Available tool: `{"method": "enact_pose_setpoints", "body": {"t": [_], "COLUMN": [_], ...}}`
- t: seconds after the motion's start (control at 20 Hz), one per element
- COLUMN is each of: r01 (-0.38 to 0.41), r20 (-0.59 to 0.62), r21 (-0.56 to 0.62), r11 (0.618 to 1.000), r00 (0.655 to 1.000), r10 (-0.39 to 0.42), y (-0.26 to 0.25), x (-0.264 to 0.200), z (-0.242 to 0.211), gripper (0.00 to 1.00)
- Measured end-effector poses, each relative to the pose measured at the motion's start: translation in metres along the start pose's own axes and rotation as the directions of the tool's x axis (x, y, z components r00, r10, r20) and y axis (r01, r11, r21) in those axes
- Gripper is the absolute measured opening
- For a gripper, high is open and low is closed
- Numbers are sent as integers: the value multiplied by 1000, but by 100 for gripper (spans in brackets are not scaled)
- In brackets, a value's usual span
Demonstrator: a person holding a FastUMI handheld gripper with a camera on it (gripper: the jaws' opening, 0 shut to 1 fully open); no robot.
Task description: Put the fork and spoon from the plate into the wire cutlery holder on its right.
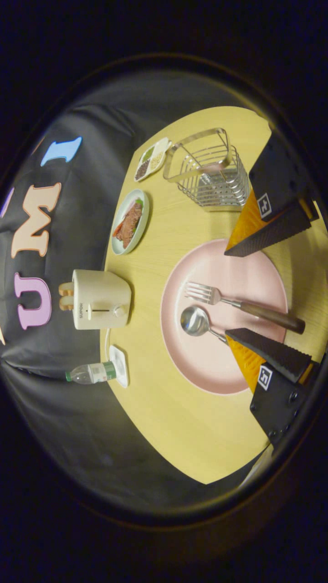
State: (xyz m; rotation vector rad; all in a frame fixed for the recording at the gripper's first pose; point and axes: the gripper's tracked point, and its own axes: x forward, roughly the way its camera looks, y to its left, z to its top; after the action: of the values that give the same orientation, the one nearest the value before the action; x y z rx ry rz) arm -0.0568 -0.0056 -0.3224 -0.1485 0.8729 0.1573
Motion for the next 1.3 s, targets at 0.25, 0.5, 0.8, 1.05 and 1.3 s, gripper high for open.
{"method": "enact_pose_setpoints", "body": {"t": [0.25, 0.5, 0.8, 1.05, 1.3], "r01": [0, -26, -12, -37, -44], "r20": [-60, -95, -118, -159, -183], "r21": [-21, -47, -22, -10, -43], "r11": [1000, 999, 1000, 999, 998], "r00": [998, 995, 993, 987, 982], "r10": [-1, 22, 9, 35, 35], "y": [2, 15, 8, 5, -12], "x": [6, 18, 11, 5, -15], "z": [-13, -21, -19, -15, -1], "gripper": [84, 55, 15, 8, 8]}}
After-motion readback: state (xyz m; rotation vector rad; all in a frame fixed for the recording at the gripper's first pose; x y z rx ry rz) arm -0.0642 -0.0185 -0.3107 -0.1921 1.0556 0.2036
